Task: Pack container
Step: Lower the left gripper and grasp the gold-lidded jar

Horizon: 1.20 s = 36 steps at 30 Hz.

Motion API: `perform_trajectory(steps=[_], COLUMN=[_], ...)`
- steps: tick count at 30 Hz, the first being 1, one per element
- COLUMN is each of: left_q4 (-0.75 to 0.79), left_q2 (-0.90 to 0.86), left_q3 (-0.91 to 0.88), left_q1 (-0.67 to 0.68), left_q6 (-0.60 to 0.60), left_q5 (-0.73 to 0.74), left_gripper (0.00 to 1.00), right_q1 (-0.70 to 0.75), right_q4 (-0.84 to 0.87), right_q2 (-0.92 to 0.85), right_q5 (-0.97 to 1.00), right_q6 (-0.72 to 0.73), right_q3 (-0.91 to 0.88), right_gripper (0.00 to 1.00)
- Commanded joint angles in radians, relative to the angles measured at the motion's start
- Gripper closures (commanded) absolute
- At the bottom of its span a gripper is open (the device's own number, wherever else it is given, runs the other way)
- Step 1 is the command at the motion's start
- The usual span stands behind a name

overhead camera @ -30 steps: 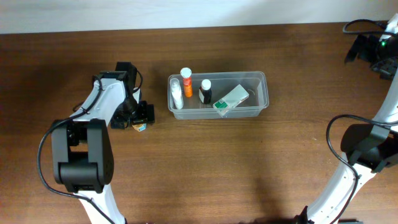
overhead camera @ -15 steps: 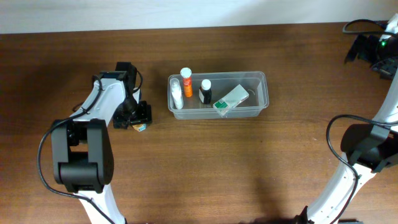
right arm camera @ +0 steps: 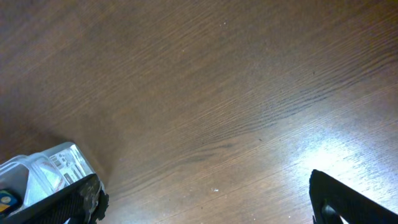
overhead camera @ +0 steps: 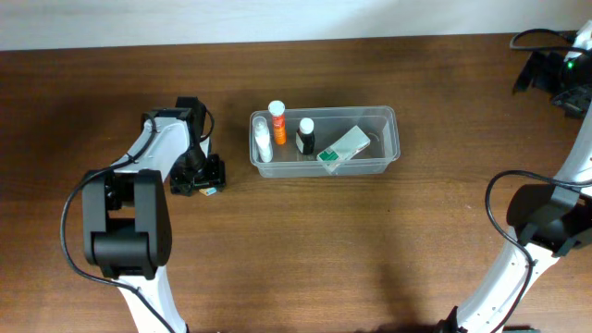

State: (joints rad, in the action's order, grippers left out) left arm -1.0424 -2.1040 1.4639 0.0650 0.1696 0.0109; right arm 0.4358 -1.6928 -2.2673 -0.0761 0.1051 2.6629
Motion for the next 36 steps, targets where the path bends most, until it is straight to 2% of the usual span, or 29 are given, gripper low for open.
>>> perform_trajectory(steps=[1,8,17,36], left_q4=[0.003,0.022,0.022,0.019], left_q2=[-0.016,-0.016,-0.016,-0.016], left_q3=[-0.008,-0.007,-0.007,-0.001], left_q1=[-0.005,-0.005,-0.005,-0.005], left_q6=[0.001,-0.006,-0.006,-0.006], left_q5=[-0.011,-0.011,-0.010,-0.007], left_gripper=[0.28,0.29,0.42,0.50], right_q1=[-0.003,-0.003,-0.003,-0.003], right_q4=[-0.006,-0.006,-0.006,-0.006], right_q2=[0.034,0.034,0.034,0.034], right_q5=[0.008,0.008,0.008,0.008], right_q6=[0.008,0.008,0.008,0.008], right_q3=[-0.003,-0.003,-0.003,-0.003], right_gripper=[0.02,0.02,0.02,0.02])
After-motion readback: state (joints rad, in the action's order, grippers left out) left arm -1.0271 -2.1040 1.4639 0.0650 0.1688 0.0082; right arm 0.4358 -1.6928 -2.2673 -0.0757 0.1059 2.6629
